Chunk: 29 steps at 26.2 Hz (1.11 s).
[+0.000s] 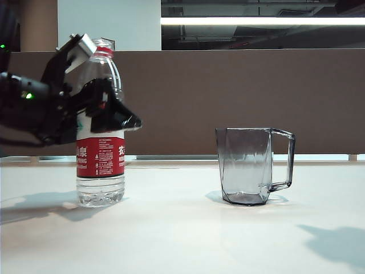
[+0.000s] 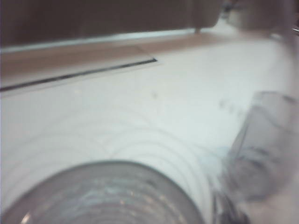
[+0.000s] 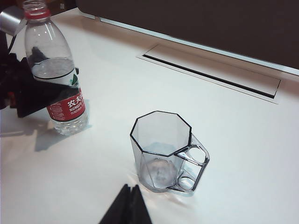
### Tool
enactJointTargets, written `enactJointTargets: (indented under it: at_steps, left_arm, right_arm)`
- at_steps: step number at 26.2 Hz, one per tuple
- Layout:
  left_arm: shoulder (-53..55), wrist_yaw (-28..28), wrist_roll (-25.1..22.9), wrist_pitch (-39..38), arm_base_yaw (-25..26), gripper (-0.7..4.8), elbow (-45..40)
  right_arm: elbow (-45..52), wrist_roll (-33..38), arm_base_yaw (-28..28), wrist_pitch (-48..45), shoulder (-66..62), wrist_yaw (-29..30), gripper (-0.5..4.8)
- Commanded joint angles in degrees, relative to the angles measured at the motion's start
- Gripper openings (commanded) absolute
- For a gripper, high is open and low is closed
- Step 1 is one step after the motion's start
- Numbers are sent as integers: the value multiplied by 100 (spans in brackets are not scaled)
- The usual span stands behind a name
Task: Pick up the mineral water bottle with the left hand on the table and pour water into the mug until it's half full.
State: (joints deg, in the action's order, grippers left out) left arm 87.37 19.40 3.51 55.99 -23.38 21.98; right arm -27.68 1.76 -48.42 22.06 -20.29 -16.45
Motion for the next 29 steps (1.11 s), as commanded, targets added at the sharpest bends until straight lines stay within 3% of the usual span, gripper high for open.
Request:
enactJointTargets:
  at_steps: [1,11,29]
  left_arm:
    - [-15,-15,68,398,-2,479,-317]
    - [-7,-160,138,970,-4,479,-439]
    - [358,-170,105,988,-4,479,-190]
  right_arm:
    - [-37,17,0,-85,2,7,-2]
    - [-37,17,-2,-85,2,7,-2]
    - [-37,17,-2,-85,4,7,-2]
